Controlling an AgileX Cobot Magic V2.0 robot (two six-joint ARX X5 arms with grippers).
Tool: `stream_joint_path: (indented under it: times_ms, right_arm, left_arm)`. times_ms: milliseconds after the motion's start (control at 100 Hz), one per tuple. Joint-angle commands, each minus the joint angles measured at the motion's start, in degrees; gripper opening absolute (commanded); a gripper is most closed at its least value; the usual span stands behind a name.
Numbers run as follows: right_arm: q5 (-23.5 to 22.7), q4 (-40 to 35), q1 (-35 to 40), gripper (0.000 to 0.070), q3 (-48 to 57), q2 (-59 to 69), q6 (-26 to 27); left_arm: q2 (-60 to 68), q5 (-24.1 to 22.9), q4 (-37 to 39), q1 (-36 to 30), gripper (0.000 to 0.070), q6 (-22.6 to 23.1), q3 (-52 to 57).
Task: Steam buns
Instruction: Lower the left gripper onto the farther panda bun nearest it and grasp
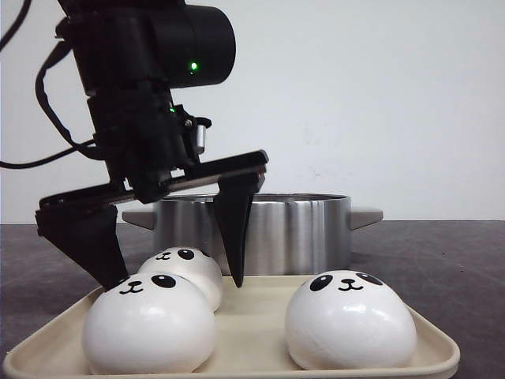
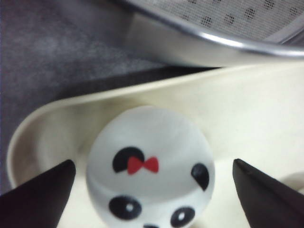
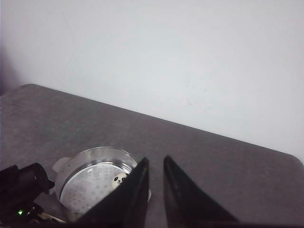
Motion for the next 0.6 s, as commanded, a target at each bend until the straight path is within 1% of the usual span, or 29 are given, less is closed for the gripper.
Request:
stream_joint_path:
  times_ms: [0,60,120,290,370,590]
  right_arm:
    - [0.2,-3.5,0.3,0.0051,1.3,0.4,-0.5]
    - [0.2,-3.5,0.3,0.0051,1.3,0.4,-0.5]
    - [0.2,-3.5,0.3,0.0051,1.3,0.4,-0.5]
    - [0.2,-3.7,0.3,0.0051,1.3,0.4,-0.5]
    - [0.2,-3.7,0.3,0.0051,1.3,0.4,-0.5]
    - [0.2,-3.7,0.3,0.0051,1.3,0.4,-0.6]
  left_arm:
    - [1.9,0.0,0.2,-0.3,0.0665,0.3,0.5]
    - [2.3,0.0,0.1,-0.3,0.0649,0.3,0.5]
    - [2.5,0.0,0.0,-0.3,0.0560,0.3,0.5]
    - [2.5,-0.2,-0.4,-0.3,0.0197,0.3,0.5]
    - [2.5,-0.2,-0.9,-0.2,0.0007,0.1,0.5]
    - [1.3,0.4,-4.9,-0.4,0.0000,0.6,1.5]
